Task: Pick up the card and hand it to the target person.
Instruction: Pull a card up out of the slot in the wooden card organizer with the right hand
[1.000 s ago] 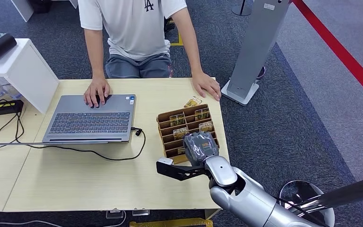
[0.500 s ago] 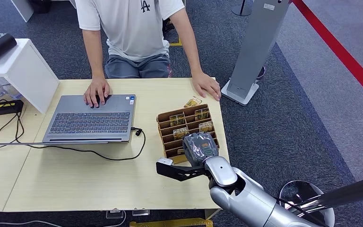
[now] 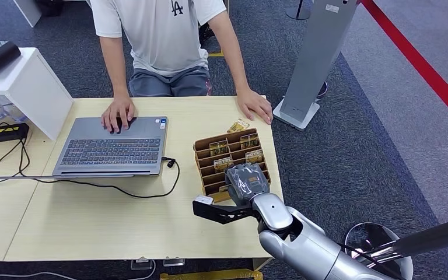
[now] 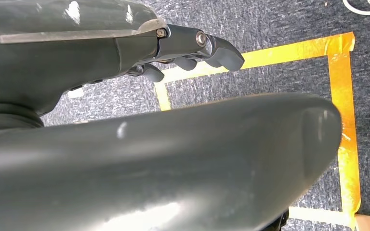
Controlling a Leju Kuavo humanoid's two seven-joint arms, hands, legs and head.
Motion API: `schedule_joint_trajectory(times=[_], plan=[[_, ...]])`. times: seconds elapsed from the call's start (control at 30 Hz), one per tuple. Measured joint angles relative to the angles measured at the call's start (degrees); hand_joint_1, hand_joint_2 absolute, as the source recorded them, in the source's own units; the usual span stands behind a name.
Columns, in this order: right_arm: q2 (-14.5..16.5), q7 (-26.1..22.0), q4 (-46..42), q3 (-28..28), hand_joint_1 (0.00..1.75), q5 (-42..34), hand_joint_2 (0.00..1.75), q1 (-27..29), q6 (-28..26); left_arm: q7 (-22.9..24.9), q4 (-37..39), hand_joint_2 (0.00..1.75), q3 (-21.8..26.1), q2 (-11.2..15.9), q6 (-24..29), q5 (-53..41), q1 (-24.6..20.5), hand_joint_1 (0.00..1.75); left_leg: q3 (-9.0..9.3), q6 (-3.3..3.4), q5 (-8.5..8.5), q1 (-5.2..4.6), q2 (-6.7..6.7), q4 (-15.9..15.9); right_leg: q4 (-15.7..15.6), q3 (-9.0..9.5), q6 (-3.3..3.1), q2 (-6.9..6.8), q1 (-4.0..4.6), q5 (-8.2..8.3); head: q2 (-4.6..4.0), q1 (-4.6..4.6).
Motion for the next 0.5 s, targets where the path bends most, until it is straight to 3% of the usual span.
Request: schedule_joint_trajectory(times=[0.03,0.17,0.33,0.47,0.5], plan=[[0.0,0.0,0.0,0.0,0.96,0.0,1.75,0.0,0.0,0.0,0.0,0.0,0.0,0.0,0.0,0.0,0.0,0.0,-0.01,0.0,-0.01,0.0,0.0,0.0,0.0,-0.01,0.0,0.0,0.0,-0.01,0.0,0.0],[0.0,0.0,0.1,0.0,1.12,0.0,1.75,-0.1,0.0,0.0,0.0,0.0,-0.1,0.0,0.0,0.0,0.0,0.0,-0.03,0.0,-0.01,0.0,0.01,0.0,0.0,-0.03,0.0,0.01,0.0,-0.01,0.0,0.0],[0.0,-0.1,0.1,0.0,1.05,0.0,1.75,-0.1,0.1,0.0,0.0,0.0,-0.1,0.0,0.0,-0.1,0.0,0.0,-0.04,0.0,0.0,0.0,0.02,0.0,0.0,-0.04,0.0,0.02,0.0,0.0,0.0,0.0],[0.0,-0.1,0.1,0.0,1.33,0.0,1.75,-0.1,0.1,0.0,0.0,0.0,-0.1,-0.1,0.0,-0.1,0.0,0.0,-0.04,0.0,0.0,0.0,0.01,0.0,0.0,-0.04,0.0,0.01,0.0,0.0,0.0,0.0],[0.0,-0.1,0.1,0.0,1.33,0.0,1.75,-0.1,0.1,0.0,0.0,0.0,-0.1,-0.1,0.0,-0.1,0.0,0.0,-0.04,0.0,0.0,0.0,0.01,0.0,0.0,-0.04,0.0,0.01,0.0,0.0,0.0,0.0]])
